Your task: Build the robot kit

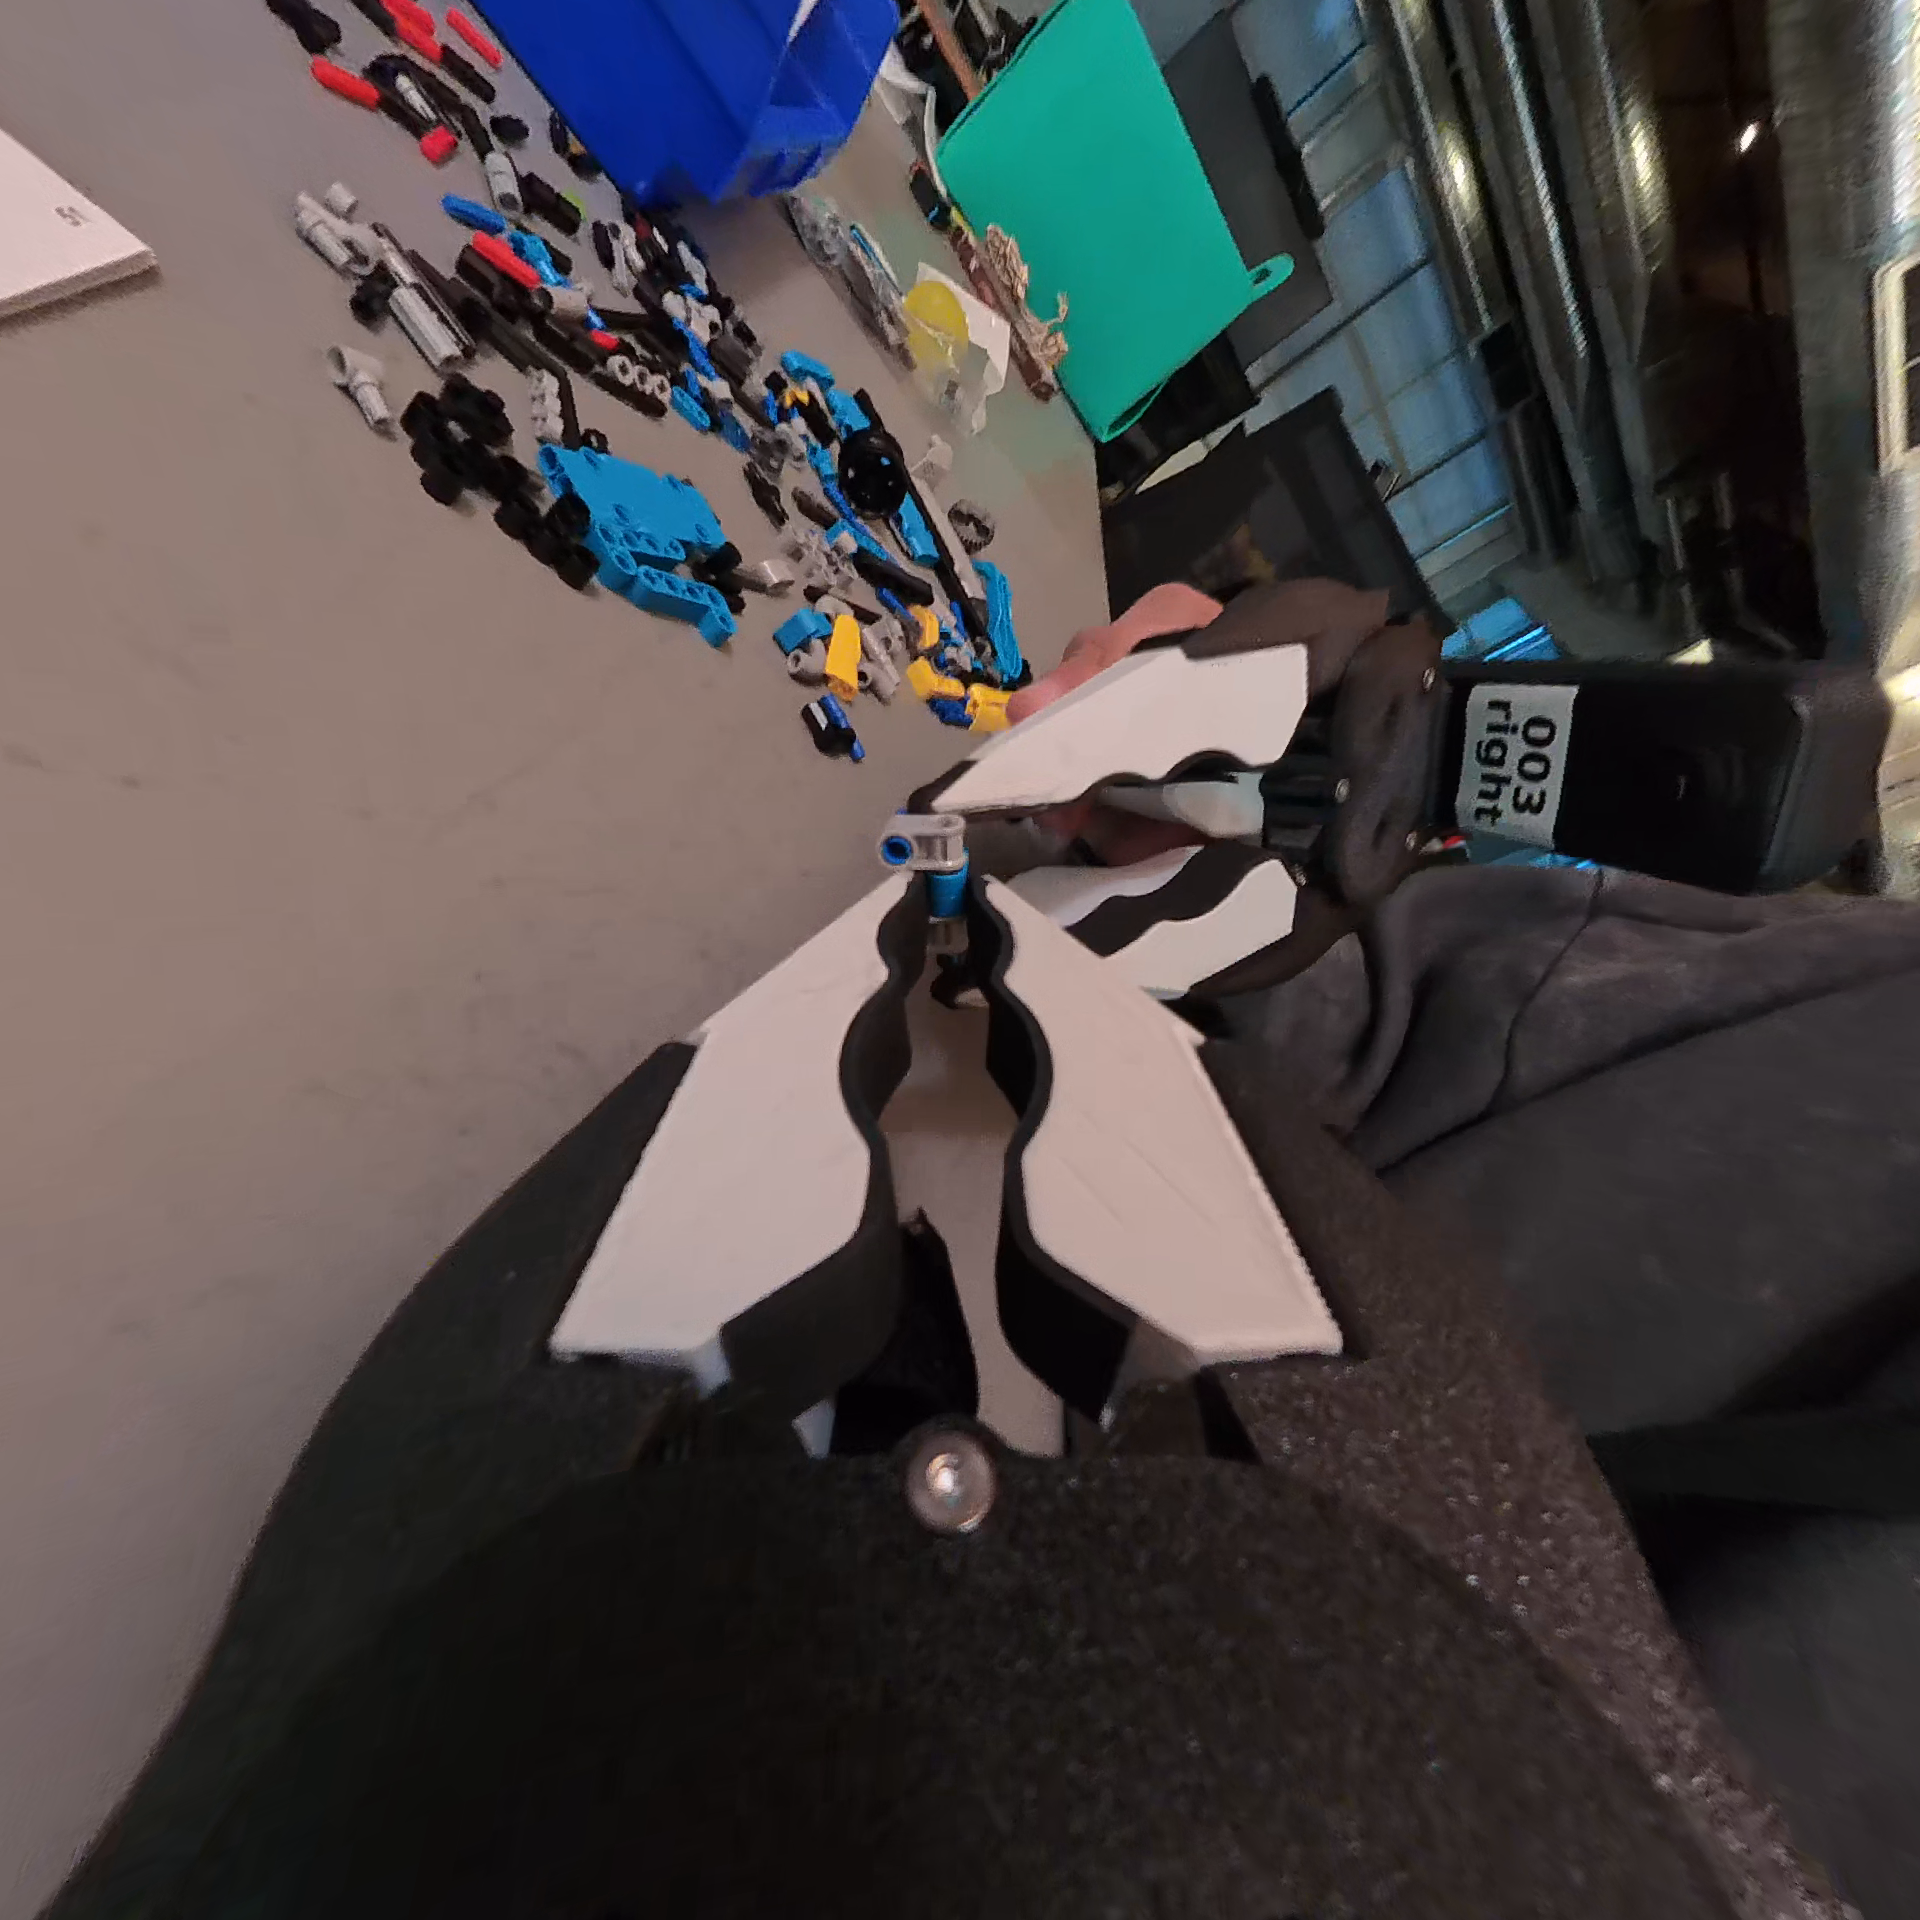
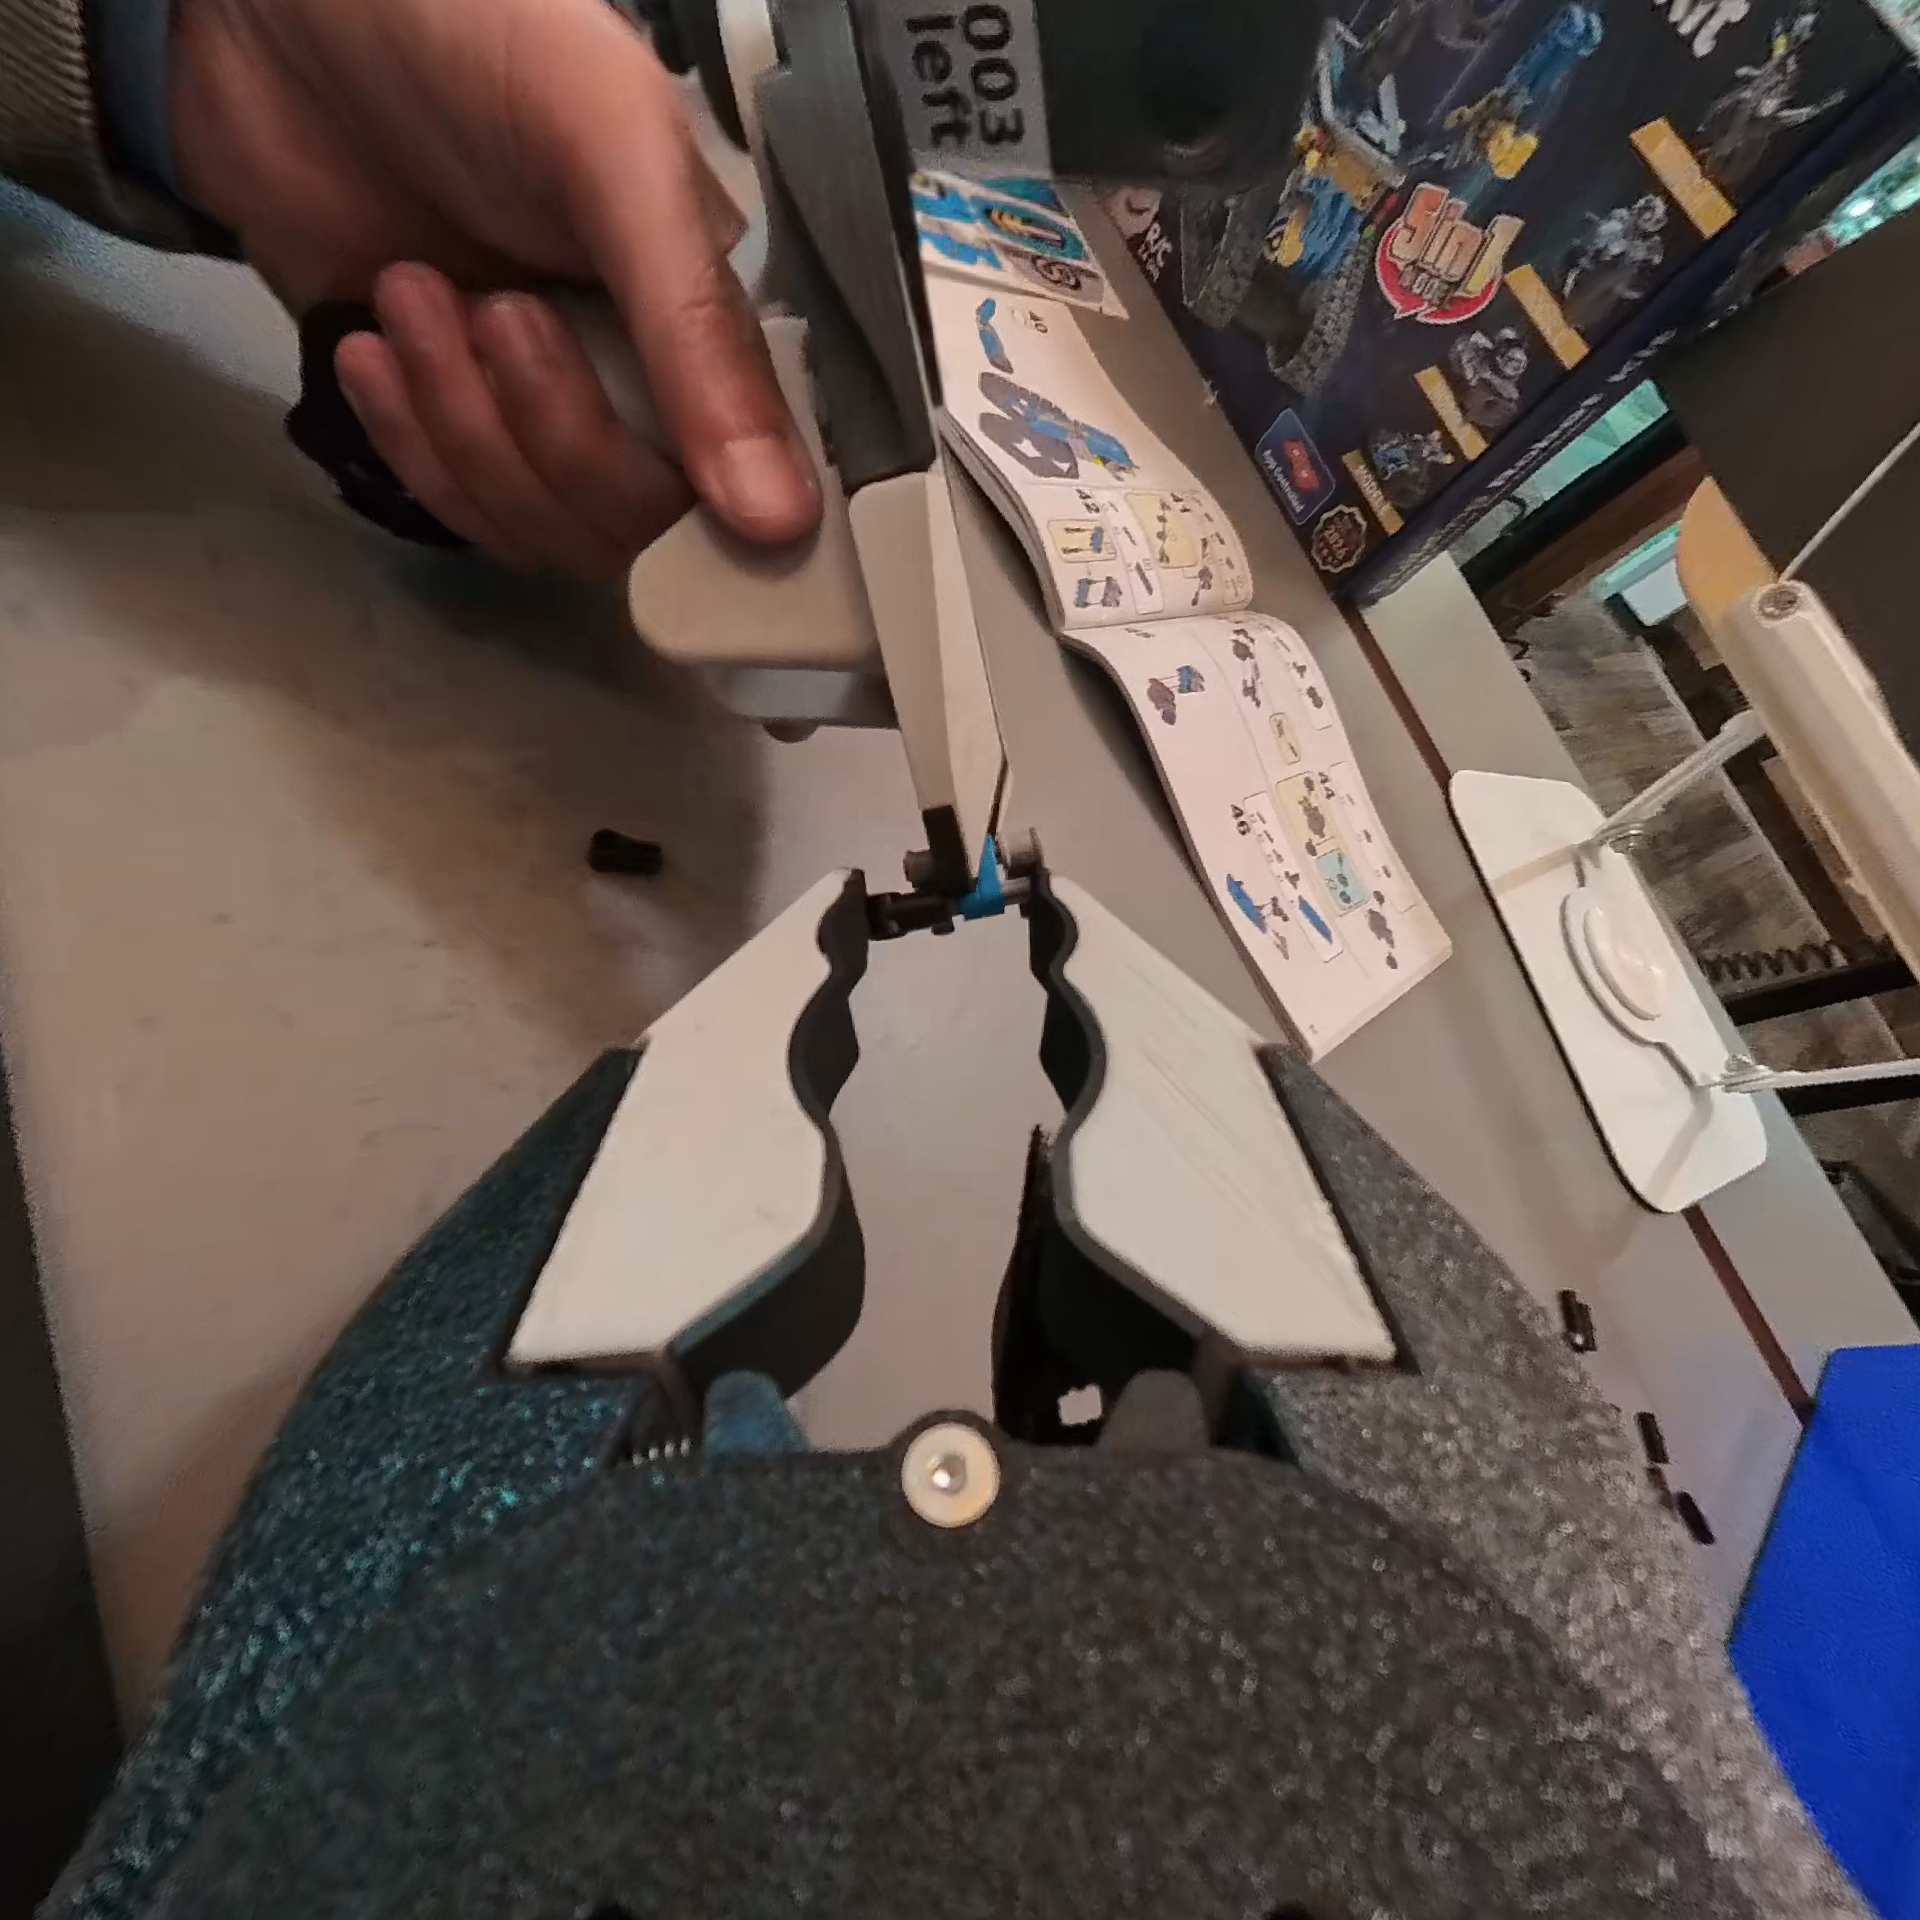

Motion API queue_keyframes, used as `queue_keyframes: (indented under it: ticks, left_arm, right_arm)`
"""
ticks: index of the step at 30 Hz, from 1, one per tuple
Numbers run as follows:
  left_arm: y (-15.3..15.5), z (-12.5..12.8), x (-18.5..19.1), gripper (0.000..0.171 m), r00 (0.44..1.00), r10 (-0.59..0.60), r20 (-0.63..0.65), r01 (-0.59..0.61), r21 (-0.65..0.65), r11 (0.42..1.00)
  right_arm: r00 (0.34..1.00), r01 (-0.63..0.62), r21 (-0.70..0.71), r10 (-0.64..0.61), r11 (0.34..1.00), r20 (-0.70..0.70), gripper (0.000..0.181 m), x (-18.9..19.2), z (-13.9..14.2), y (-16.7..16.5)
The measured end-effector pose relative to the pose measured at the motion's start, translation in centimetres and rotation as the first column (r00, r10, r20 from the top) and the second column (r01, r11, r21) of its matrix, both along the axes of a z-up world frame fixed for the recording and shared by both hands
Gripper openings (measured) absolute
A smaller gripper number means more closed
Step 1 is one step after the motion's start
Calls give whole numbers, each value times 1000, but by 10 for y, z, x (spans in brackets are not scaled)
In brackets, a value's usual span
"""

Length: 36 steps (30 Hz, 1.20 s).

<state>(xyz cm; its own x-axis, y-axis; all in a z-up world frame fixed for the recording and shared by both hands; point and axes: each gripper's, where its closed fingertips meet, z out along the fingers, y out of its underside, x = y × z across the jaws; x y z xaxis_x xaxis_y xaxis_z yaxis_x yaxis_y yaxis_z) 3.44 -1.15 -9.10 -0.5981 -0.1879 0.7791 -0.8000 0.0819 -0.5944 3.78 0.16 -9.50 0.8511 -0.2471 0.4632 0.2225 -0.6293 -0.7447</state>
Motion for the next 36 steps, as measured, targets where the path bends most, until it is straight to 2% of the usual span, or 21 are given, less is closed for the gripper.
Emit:
queue_keyframes:
  ticks: [7,16,20,23,24,25,27,30,33,36]
  left_arm:
    - [2,0,-4,7,999,-41,-27,41,-9,999]
    - [-3,5,7,7,1000,26,17,-25,-69,997]
    - [-4,8,6,7,999,36,-5,-36,-115,993]
    - [-1,5,-1,7,1000,2,-12,-3,-71,997]
    - [0,3,-3,7,1000,-12,-28,10,-59,998]
    - [-1,1,-6,6,999,-29,-46,26,-54,998]
    - [-2,-2,-7,7,997,-31,-64,28,-51,998]
    - [-1,-1,-2,6,998,-16,-60,12,-58,998]
    - [1,-5,1,6,995,-13,-101,6,-69,998]
    - [3,-6,5,6,994,8,-113,-16,-71,997]
  right_arm:
    - [999,-38,15,39,999,-33,30,-6,-1,2]
    - [999,26,36,-25,999,-24,30,4,3,-1]
    - [999,32,44,-32,998,-19,30,4,4,-2]
    - [1000,12,30,-13,999,11,29,0,5,1]
    - [1000,2,29,-2,1000,-8,29,-2,3,3]
    - [999,-15,50,17,999,-38,18,-4,4,3]
    - [989,-32,86,44,996,-140,18,-7,2,0]
    - [992,-24,91,35,996,-120,20,-2,-1,2]
    - [980,-13,135,39,991,-195,22,-1,-3,2]
    - [991,27,123,-10,992,-137,41,6,-2,-1]
